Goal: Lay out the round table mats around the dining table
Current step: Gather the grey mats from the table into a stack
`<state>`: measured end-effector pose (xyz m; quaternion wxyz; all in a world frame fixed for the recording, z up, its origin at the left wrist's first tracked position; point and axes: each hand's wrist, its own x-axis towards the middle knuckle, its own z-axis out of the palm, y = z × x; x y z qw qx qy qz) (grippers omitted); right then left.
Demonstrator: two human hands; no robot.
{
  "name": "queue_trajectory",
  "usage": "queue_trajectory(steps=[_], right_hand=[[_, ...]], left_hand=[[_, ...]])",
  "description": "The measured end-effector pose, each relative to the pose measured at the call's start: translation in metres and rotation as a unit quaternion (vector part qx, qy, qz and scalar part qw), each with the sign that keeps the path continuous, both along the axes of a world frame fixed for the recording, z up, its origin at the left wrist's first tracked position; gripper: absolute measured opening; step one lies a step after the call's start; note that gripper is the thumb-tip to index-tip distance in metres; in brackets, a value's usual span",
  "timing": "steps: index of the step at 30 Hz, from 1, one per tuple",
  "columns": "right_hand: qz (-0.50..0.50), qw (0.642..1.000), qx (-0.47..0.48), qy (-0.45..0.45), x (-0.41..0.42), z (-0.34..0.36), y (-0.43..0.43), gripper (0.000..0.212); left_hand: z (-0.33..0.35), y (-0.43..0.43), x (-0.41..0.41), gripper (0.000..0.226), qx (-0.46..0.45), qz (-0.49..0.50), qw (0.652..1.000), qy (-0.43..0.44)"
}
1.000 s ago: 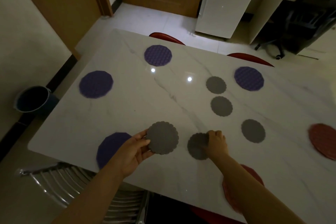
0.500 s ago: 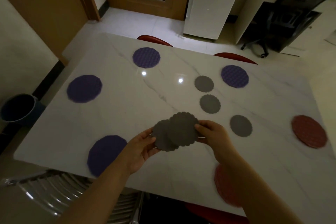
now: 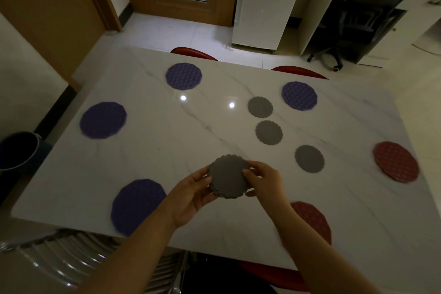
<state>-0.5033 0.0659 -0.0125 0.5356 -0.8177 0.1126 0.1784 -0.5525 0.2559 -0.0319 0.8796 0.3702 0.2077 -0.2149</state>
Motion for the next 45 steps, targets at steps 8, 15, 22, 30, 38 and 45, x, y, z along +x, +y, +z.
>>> queue_trajectory(steps=[8, 15, 22, 30, 38, 45], right_hand=[[0.041, 0.996, -0.069, -0.024, -0.002, -0.003, -0.003, 0.033], [0.029, 0.992, -0.119, -0.024, 0.055, -0.022, -0.033, 0.038], [0.100, 0.934, -0.343, 0.020, 0.165, -0.065, -0.061, 0.061], [0.093, 0.917, -0.379, 0.080, 0.199, -0.088, -0.056, 0.081], [0.044, 0.930, -0.365, 0.003, 0.195, -0.098, -0.065, 0.070], [-0.114, 0.985, -0.114, -0.061, 0.153, -0.061, -0.079, 0.022]], left_hand=[[-0.002, -0.005, 0.002, 0.037, 0.028, -0.006, 1.000, 0.006], [-0.013, -0.007, 0.015, 0.033, 0.067, 0.023, 0.997, 0.007], [-0.013, -0.005, 0.054, 0.035, 0.093, 0.043, 0.995, -0.012], [-0.023, -0.012, 0.086, 0.041, 0.097, 0.053, 0.994, -0.006], [-0.034, -0.022, 0.097, 0.036, 0.093, 0.050, 0.994, 0.005], [-0.038, -0.026, 0.103, 0.037, 0.082, 0.048, 0.995, 0.009]])
